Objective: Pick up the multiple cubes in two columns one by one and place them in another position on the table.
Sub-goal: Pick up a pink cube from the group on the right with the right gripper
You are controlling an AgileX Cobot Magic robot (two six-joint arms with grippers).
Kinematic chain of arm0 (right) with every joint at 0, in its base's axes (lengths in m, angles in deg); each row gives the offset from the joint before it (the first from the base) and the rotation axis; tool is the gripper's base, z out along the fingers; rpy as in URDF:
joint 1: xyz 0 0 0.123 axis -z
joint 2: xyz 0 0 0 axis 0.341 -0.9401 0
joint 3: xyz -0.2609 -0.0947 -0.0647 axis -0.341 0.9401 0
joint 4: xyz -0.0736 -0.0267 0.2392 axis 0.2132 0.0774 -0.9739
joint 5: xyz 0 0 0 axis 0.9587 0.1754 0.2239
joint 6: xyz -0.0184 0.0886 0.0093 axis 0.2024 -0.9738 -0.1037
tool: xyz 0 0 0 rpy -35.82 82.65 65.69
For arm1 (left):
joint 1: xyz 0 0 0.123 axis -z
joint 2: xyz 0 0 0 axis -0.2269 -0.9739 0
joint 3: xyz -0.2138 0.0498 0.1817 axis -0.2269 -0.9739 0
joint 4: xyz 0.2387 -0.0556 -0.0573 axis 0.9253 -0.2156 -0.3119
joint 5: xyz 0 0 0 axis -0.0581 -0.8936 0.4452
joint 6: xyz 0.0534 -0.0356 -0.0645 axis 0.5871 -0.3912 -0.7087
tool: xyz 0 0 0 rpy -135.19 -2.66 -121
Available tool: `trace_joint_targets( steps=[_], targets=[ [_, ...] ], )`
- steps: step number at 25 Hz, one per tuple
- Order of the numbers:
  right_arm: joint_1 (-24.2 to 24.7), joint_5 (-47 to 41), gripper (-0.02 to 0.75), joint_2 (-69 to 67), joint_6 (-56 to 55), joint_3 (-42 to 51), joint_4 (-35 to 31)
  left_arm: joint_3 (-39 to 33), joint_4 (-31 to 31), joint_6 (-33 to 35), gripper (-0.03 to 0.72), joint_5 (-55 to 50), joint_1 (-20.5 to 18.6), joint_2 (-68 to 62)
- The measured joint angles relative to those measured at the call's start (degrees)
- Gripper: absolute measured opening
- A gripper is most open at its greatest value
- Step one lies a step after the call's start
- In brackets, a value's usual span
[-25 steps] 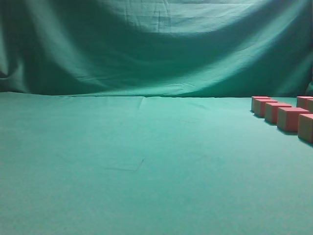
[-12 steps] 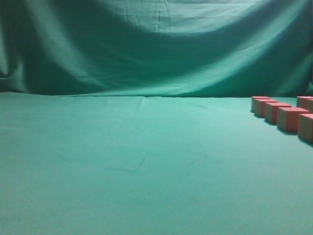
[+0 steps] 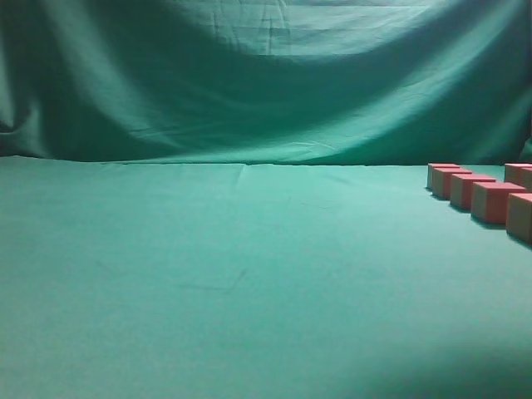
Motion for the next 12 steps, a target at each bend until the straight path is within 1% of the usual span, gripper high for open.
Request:
trace_joint_targets(
  steps=[2,3,4,5,7,8,9,10,12],
  targets=[
    [0.0,1.4,0.000,-0.5,-0.1,-0.1,0.0,0.0,0.0,0.0,0.000,0.0,0.0,0.0],
    [0.0,1.6,0.050,-0.5,-0.1,-0.2,0.0,0.0,0.0,0.0,0.000,0.0,0.0,0.0],
    [-0.1,2.0,0.050,-0.6,-0.6,-0.3,0.0,0.0,0.0,0.0,0.000,0.0,0.0,0.0],
    [-0.1,2.3,0.109,-1.0,-1.5,-0.4,0.2,0.0,0.0,0.0,0.000,0.0,0.0,0.0],
    [-0.1,2.6,0.202,-2.0,-3.6,-0.4,0.5,0.0,0.0,0.0,0.000,0.0,0.0,0.0],
    [-0.1,2.8,0.264,-2.5,-4.6,-0.4,1.0,0.0,0.0,0.0,0.000,0.0,0.0,0.0],
    [-0.1,2.9,0.319,-2.9,-5.4,-0.4,1.7,0.0,0.0,0.0,0.000,0.0,0.0,0.0],
    [-0.1,3.0,0.393,-3.4,-6.8,-0.4,2.5,0.0,0.0,0.0,0.000,0.0,0.0,0.0],
    [-0.1,3.2,0.489,-4.1,-9.8,-0.4,4.6,0.0,0.0,0.0,0.000,0.0,0.0,0.0]
  ],
)
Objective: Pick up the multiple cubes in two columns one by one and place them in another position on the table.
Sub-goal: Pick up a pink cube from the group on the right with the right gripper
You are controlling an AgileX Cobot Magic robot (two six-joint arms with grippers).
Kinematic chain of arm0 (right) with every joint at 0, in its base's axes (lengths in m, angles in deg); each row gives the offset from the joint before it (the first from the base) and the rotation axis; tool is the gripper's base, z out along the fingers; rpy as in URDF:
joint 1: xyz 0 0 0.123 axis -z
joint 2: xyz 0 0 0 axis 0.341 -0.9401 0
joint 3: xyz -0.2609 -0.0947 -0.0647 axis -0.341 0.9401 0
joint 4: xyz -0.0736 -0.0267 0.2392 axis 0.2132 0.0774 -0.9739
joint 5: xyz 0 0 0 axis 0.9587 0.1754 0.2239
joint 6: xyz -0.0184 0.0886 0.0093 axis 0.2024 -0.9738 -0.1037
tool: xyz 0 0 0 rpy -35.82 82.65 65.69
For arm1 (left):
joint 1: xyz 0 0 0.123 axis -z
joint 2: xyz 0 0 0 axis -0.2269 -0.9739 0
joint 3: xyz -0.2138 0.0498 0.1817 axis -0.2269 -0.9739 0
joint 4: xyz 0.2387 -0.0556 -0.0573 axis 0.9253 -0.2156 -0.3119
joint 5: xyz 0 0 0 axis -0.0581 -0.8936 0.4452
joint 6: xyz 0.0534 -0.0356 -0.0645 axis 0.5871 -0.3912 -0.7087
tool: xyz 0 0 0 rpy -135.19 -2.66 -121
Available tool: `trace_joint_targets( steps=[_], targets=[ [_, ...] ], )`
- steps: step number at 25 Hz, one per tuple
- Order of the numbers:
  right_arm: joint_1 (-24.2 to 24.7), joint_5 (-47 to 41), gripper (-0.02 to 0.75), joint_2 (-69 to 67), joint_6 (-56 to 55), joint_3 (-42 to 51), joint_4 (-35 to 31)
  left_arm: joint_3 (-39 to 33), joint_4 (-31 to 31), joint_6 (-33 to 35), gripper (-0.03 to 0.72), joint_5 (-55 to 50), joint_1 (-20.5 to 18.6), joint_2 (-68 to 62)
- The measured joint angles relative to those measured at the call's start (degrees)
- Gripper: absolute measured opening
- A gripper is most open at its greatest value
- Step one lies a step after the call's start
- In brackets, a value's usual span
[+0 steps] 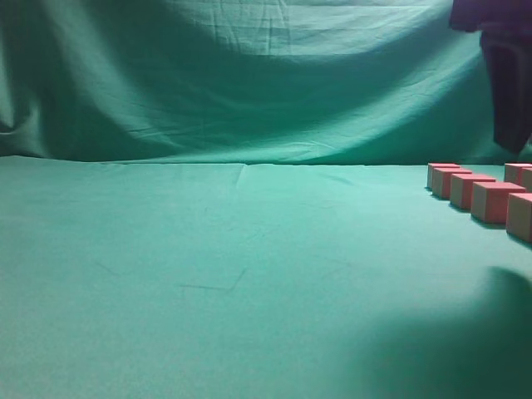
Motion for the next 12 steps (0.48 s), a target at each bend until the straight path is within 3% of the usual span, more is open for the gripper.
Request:
trace_joint_targets(
  steps=[2,6,12],
  targets=[
    [0.0,0.0,0.554,-0.2,-3.0,0.0,2.9,0.0,0.0,0.0,0.000,0.0,0.0,0.0],
    [0.0,0.1,0.541,-0.6,-8.4,0.0,7.1,0.0,0.0,0.0,0.000,0.0,0.0,0.0],
    [0.0,0.7,0.541,-4.8,-9.8,0.0,7.4,0.0,0.0,0.0,0.000,0.0,0.0,0.0]
  ],
)
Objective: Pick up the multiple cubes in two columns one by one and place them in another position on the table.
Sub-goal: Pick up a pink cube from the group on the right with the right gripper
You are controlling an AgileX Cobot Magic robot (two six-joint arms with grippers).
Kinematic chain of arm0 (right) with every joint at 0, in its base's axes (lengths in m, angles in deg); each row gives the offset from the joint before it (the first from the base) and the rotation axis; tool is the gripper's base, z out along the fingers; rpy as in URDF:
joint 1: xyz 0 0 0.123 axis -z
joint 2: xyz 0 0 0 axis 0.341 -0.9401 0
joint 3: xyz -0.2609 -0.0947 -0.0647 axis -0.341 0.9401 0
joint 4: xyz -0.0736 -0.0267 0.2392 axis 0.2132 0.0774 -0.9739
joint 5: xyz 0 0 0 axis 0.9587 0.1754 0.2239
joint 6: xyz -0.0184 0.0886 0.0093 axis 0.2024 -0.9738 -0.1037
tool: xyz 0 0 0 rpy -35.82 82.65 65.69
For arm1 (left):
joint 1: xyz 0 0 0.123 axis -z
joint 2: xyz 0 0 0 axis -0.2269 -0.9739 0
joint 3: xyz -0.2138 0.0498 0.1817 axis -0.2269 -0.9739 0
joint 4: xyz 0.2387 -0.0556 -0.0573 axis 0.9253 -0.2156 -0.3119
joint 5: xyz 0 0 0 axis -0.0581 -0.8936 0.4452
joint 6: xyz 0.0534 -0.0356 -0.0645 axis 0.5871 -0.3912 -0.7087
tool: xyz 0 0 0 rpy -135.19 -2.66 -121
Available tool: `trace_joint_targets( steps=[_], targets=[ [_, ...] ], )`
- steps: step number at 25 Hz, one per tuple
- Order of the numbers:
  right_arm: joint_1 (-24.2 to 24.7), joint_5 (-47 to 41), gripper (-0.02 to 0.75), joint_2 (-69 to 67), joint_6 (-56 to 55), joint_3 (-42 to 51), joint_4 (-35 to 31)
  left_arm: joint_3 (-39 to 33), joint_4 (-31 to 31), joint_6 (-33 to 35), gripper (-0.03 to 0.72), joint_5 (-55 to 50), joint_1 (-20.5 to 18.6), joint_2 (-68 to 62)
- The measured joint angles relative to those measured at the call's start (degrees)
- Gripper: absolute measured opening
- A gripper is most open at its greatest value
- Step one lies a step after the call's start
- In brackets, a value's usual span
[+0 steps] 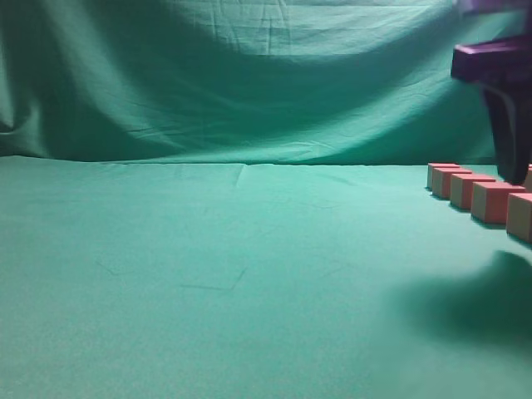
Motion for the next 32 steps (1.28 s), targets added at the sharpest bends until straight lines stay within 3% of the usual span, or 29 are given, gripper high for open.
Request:
trace_joint_targets(
  steps=[10,26,32],
  targets=[
    [2.6,4.2,0.541,-4.9,0.8,0.0,-2.6,0.0,0.0,0.0,0.000,0.0,0.0,0.0],
    [2.6,7.8,0.541,-7.7,3.1,-0.1,-4.4,0.0,0.0,0.0,0.000,0.0,0.0,0.0],
    [2.6,7.9,0.263,-7.7,4.5,-0.1,-4.4,0.0,0.0,0.0,0.000,0.0,0.0,0.0]
  ],
)
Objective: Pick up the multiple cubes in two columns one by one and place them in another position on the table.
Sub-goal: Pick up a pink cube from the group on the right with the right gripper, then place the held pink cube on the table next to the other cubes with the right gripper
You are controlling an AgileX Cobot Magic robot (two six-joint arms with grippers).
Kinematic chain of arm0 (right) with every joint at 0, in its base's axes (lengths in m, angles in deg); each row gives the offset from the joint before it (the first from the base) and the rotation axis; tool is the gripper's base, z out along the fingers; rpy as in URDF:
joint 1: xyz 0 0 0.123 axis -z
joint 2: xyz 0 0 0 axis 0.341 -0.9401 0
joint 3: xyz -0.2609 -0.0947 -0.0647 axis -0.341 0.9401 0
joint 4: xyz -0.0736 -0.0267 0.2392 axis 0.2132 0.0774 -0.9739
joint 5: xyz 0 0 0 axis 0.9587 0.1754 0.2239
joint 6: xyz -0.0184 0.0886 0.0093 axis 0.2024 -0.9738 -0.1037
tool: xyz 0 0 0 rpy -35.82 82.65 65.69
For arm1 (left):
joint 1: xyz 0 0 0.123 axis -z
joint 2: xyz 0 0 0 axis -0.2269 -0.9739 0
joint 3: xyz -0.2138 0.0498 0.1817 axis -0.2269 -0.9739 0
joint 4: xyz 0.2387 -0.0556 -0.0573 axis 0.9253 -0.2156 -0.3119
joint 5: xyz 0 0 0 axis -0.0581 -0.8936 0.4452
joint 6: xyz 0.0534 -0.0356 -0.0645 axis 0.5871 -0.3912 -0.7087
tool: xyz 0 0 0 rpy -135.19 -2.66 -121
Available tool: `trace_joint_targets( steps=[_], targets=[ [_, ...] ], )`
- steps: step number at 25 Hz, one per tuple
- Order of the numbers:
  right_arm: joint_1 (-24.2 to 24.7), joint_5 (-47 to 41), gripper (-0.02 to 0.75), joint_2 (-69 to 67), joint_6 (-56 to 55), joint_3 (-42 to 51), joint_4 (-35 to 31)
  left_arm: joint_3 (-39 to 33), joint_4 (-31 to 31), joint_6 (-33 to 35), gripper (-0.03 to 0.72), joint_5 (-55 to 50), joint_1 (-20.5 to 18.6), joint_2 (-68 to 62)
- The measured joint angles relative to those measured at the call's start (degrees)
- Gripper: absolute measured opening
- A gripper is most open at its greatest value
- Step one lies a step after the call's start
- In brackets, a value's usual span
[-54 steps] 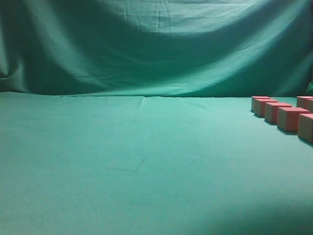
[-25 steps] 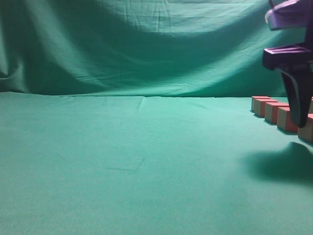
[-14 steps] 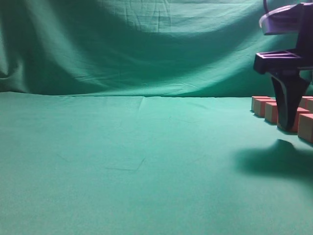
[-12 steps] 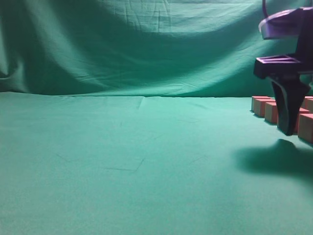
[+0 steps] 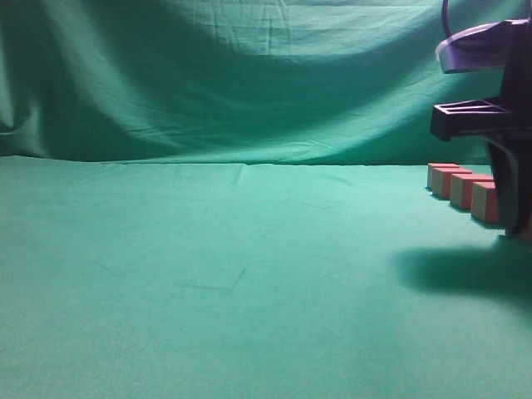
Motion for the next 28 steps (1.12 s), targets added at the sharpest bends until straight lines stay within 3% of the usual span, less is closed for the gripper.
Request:
trace_joint_targets(
  steps=[6,11,19,28],
  targets=[
    [0.0,-0.9,0.261,0.1,1.4,-0.1,-0.1,0.0,0.0,0.0,0.000,0.0,0.0,0.0],
    [-1.7,-6.9,0.261,2.6,8.9,-1.8,-1.6,0.0,0.0,0.0,0.000,0.0,0.0,0.0],
    [-9.7,-17.8,0.261,5.2,31.8,-13.7,-18.0,0.0,0.0,0.0,0.000,0.0,0.0,0.0],
    [-10.0,-24.6,0.261,-5.3,39.7,-31.5,-19.1,0.0,0.0,0.0,0.000,0.0,0.0,0.0]
  ],
)
